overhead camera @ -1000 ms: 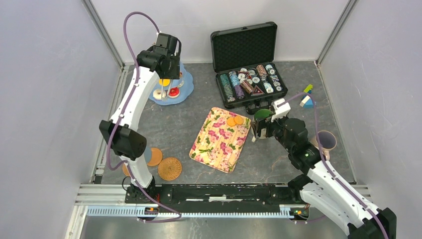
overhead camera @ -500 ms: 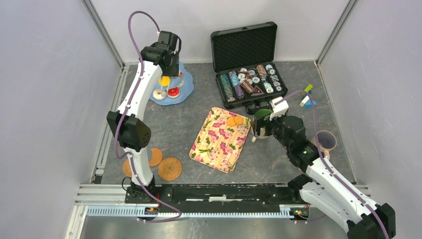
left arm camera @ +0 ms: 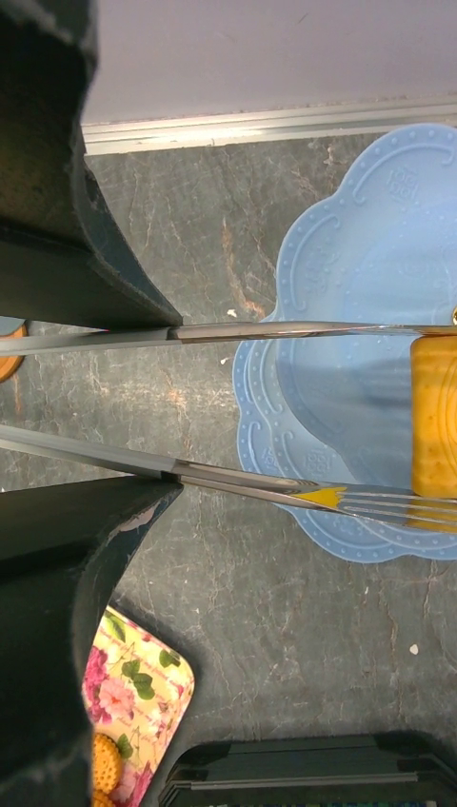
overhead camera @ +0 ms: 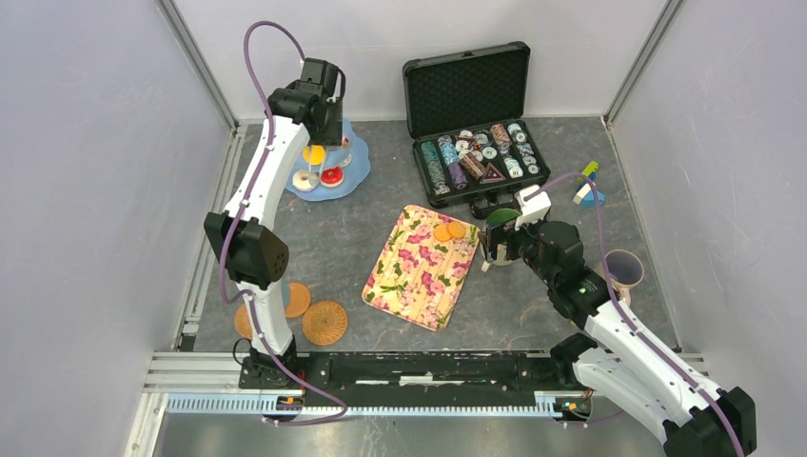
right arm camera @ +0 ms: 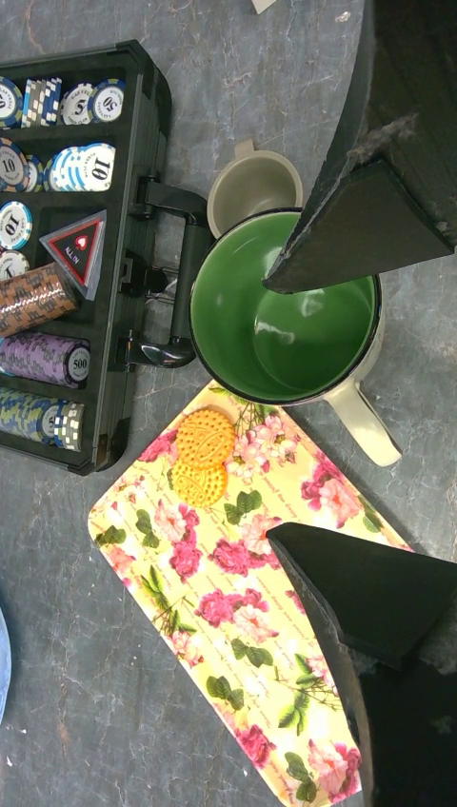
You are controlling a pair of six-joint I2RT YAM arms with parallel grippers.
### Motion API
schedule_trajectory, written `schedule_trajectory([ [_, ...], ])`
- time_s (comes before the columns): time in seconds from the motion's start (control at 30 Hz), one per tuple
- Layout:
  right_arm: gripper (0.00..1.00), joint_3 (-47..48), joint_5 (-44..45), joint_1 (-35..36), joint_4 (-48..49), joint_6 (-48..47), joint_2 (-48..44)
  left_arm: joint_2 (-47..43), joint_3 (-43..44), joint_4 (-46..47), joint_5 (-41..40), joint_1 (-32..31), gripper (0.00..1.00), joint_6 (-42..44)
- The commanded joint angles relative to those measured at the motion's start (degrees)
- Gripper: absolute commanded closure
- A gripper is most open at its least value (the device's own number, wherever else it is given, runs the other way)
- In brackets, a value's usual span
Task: Serve the afternoon tea
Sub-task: Place the desert on the desert table.
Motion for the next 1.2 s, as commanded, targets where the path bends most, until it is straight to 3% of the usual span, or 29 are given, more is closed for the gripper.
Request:
schedule_trajectory([
  [0.0, 0.02, 1.94, -0.73, -0.1, 2.08, -0.6, 0.11, -0.93, 3.03, 1.39, 1.46, 0.52, 0.43, 1.56],
  [0.7, 0.02, 2.12, -1.28, -0.05, 2.11, -0.64, 0.5, -3.37, 3.48, 0.58, 3.98, 0.78, 0.4, 1.75],
  [1.0, 0.02, 2.78, -1.83, -0.04, 2.24, -0.49, 1.01, -10.26, 1.66, -1.89, 14.23, 0.78, 0.42, -0.33],
  [1.17, 0.02, 2.4, -1.57, -0.05, 2.24, -0.59, 0.85, -15.75, -3.77, -1.95, 23.19, 0.62, 0.43, -2.97],
])
